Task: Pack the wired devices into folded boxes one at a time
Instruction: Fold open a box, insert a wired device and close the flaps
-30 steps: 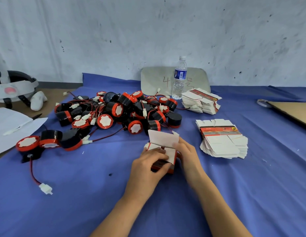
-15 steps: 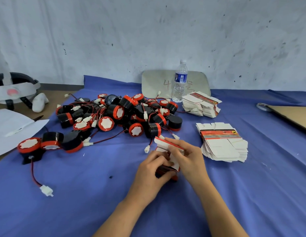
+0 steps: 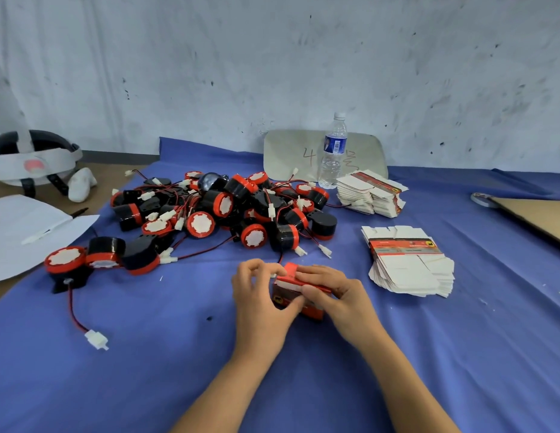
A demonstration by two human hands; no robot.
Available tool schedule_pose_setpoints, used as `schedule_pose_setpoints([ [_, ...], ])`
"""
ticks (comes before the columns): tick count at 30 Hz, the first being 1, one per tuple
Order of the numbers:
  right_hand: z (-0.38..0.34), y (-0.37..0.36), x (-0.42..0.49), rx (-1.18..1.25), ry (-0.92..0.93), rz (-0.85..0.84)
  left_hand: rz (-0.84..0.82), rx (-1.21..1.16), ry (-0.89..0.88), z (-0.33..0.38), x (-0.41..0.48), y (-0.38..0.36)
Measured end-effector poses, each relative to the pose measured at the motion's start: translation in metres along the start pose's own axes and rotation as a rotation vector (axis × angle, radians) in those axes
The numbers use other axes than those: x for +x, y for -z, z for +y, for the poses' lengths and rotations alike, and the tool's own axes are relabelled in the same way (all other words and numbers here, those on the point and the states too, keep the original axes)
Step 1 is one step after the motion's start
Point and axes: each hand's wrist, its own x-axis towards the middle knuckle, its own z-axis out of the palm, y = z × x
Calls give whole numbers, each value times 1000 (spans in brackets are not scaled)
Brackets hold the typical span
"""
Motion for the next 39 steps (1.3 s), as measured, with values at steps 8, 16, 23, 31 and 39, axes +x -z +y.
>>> schedule_pose_setpoints([
  [8, 2, 0, 0, -95, 3, -21, -46, -258, 229, -4, 5, 6],
  [16, 8, 5, 0, -150, -13, -105, -20, -280, 271, -8, 9, 4],
  [23, 1, 10, -7, -625, 91, -171, -11, -251, 301, -8, 8, 0],
  [31, -24, 6, -10, -1379, 187, -298, -41, -41, 88, -6, 5, 2],
  [39, -13, -11, -18, -1205, -7, -252, -250, 167, -29, 0, -1, 3],
])
